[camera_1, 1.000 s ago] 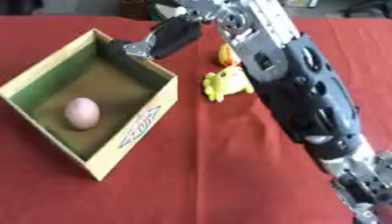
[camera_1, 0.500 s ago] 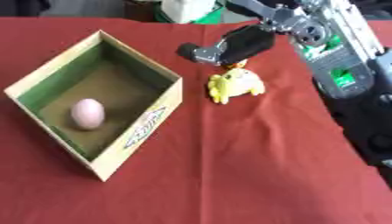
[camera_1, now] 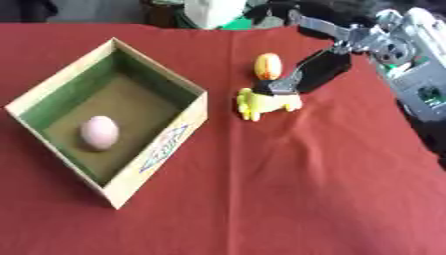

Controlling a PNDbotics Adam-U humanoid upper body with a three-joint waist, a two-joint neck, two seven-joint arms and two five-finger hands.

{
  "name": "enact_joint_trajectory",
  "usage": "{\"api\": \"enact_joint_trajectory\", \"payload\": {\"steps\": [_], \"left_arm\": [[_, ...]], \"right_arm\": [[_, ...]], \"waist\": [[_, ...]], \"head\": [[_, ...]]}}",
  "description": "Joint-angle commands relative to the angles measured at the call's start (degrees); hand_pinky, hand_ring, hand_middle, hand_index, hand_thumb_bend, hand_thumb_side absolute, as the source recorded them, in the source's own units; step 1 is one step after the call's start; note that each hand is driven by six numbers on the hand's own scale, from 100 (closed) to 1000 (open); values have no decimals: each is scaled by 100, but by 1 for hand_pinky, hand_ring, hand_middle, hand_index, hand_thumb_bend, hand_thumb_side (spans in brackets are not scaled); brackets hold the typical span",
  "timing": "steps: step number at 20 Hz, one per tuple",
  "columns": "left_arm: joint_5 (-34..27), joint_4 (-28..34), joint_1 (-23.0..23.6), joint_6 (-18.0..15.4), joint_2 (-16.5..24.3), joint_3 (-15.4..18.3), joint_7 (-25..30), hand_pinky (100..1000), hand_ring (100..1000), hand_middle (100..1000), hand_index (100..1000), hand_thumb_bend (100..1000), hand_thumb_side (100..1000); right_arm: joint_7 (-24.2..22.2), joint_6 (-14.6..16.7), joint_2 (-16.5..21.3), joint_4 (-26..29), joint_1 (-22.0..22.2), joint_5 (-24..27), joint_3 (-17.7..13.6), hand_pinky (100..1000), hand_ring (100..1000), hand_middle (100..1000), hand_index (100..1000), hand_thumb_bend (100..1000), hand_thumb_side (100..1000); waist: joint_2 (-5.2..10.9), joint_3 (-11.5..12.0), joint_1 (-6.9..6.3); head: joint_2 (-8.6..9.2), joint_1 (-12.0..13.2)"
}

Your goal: Pick up objects on the table and place them in the box.

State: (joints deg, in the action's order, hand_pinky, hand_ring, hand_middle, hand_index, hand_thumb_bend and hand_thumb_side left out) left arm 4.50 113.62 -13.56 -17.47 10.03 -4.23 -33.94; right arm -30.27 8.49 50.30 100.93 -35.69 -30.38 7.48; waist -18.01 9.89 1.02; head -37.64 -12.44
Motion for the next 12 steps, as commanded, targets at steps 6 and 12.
{"api": "enact_joint_trajectory", "payload": {"steps": [6,12], "left_arm": [[-5,97,-49,-1,38,3,19,708,580,650,762,100,908],[-13,97,-56,-1,25,-14,36,708,581,655,761,100,909]], "right_arm": [[17,422,162,-782,-16,-371,81,746,926,833,976,538,572],[13,592,67,-1241,-108,-689,213,744,931,841,994,548,551]], "waist": [[36,18,-13],[-16,47,-20]], "head": [[86,-98],[95,-206]]}}
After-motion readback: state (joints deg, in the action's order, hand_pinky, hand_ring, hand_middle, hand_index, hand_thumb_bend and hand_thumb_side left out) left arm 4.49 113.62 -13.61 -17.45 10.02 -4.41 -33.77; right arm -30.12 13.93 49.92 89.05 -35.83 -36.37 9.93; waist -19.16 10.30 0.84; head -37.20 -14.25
